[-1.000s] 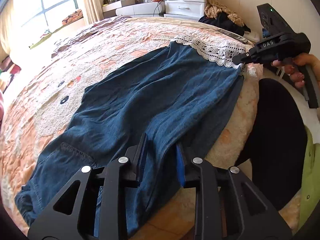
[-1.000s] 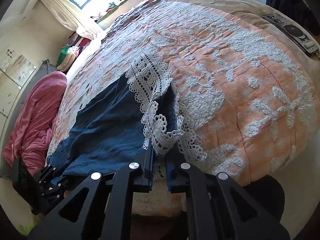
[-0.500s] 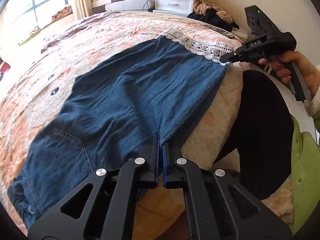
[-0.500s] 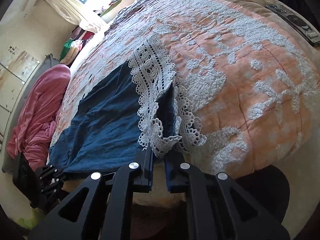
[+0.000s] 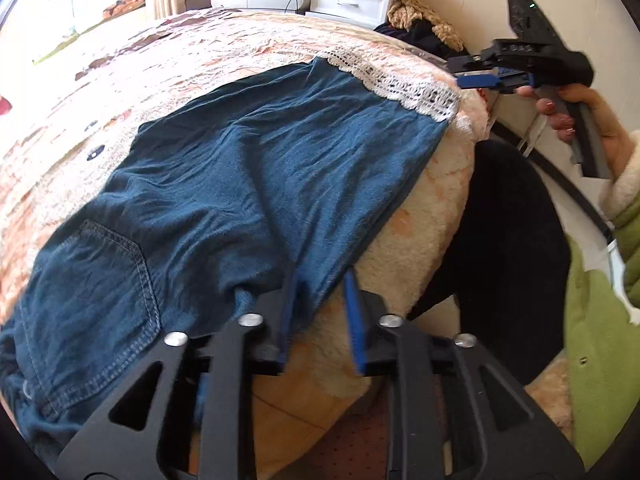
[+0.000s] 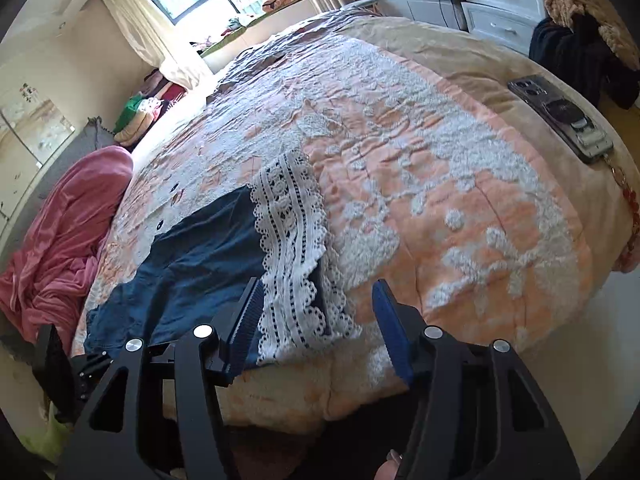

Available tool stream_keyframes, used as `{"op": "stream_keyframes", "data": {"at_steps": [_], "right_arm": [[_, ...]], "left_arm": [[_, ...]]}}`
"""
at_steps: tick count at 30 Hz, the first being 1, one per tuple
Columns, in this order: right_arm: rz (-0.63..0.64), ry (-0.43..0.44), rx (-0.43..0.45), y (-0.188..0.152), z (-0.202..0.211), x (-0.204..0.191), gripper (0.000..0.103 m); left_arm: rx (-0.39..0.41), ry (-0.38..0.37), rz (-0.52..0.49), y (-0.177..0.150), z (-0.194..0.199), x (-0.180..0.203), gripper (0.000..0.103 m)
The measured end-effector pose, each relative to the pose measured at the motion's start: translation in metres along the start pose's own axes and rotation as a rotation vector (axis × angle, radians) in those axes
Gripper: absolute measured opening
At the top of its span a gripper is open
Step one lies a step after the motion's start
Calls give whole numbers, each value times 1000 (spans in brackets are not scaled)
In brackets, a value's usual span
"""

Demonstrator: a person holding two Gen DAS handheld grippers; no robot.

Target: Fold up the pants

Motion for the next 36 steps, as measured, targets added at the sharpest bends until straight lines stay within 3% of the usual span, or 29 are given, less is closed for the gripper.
{"op": "stream_keyframes", "data": {"at_steps": [5, 9, 13, 15, 19, 21, 22, 23, 24, 25, 26, 27, 30, 33, 36], "right_arm": [[119, -19, -2, 28, -31, -29, 66], [164, -10, -17, 49, -60, -42, 71], [164, -4, -48, 67, -93, -42, 73], [174, -14, -55, 77, -107, -42, 75], [186, 14, -83, 95, -135, -45, 76], [168, 41, -135, 99, -150, -44, 72], [158, 55, -166, 98, -157, -44, 65], [160, 54, -186, 96, -160, -45, 53], [183, 40, -188, 95, -161, -47, 50], [209, 38, -183, 93, -160, -51, 43], [215, 66, -190, 90, -158, -55, 26], [216, 92, -193, 87, -156, -59, 24], [289, 50, -114, 84, -140, -69, 19], [293, 33, -26, 100, -124, -70, 18], [287, 25, -3, 117, -125, -72, 18]], "left_arm": [[87, 12, 63, 4, 40, -7, 47], [151, 181, 150, 3, 82, -52, 70], [159, 354, 327, -21, 115, -119, 75], [135, 400, 437, -42, 122, -150, 78], [111, 381, 633, -76, 120, -191, 79], [140, 300, 708, -81, 113, -198, 79], [150, 273, 716, -79, 109, -198, 79], [145, 259, 709, -75, 102, -196, 73], [133, 266, 697, -71, 95, -194, 54], [123, 291, 694, -68, 90, -194, 47], [119, 314, 697, -68, 87, -199, 41], [115, 329, 700, -67, 84, -202, 35], [141, 350, 716, -68, 91, -207, 28], [148, 354, 700, -66, 96, -207, 28], [142, 366, 676, -66, 95, -202, 28]]}}
Point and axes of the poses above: each gripper's, at about its wrist camera, not at the fingertips, and z roughly against the way its jaws point, x to its right, y to its top, the point moved 6 cm from there along -z, roughly the way its jaws point, and after that the axes turned 4 degrees about -y, right-handed, at the moved point
